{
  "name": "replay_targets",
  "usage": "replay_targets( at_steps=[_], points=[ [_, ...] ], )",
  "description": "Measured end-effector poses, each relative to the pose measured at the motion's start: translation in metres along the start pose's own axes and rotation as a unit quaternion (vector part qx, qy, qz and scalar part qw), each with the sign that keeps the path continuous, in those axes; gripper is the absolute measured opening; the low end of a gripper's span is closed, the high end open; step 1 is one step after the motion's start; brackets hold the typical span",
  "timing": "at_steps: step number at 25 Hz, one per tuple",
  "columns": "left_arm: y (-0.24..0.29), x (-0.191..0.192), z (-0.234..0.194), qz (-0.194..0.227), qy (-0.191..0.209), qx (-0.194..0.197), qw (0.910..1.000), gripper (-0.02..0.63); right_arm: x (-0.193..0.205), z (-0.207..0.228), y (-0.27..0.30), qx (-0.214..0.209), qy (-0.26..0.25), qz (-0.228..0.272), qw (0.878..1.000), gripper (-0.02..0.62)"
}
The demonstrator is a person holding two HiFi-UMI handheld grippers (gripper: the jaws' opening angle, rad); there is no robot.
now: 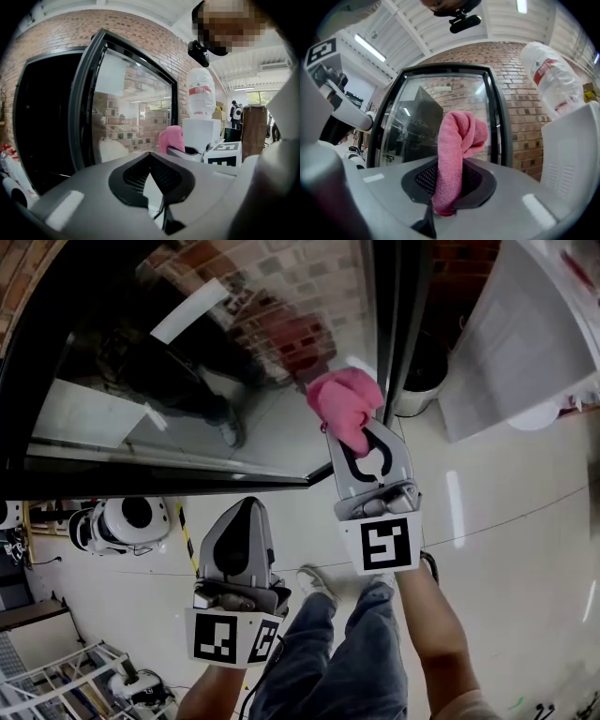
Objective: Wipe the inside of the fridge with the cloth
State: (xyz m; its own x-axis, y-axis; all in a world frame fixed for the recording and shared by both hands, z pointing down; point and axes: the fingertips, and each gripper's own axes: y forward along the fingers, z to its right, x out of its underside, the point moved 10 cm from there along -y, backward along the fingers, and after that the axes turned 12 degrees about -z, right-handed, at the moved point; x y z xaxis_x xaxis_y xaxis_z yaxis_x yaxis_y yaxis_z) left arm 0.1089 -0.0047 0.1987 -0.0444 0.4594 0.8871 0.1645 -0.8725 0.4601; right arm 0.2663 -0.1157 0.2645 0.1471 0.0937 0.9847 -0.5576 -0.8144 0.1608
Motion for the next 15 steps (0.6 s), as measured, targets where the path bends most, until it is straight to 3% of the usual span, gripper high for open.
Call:
replay_targets(
  at_steps=[8, 12, 15],
  points=[
    [0.019, -0.007, 0.027, -0.010, 0.000, -0.012, 0.9999, 0.012, -0.001, 0.052, 0.004, 0.009, 0.005, 0.015, 1.000, 0.061],
    [0.018, 0.000, 0.027, -0.012, 0.003, -0.011, 0.9999, 0.012, -0.002, 0.044, -0.003, 0.012, 0.037, 0.028, 0.999, 0.061],
    [0.007, 0.009, 0.018, -0.014, 0.001, -0.010, 0.9999, 0.012, -0.010, 0.014, -0.026, 0.008, 0.038, 0.029, 0.999, 0.061]
  ],
)
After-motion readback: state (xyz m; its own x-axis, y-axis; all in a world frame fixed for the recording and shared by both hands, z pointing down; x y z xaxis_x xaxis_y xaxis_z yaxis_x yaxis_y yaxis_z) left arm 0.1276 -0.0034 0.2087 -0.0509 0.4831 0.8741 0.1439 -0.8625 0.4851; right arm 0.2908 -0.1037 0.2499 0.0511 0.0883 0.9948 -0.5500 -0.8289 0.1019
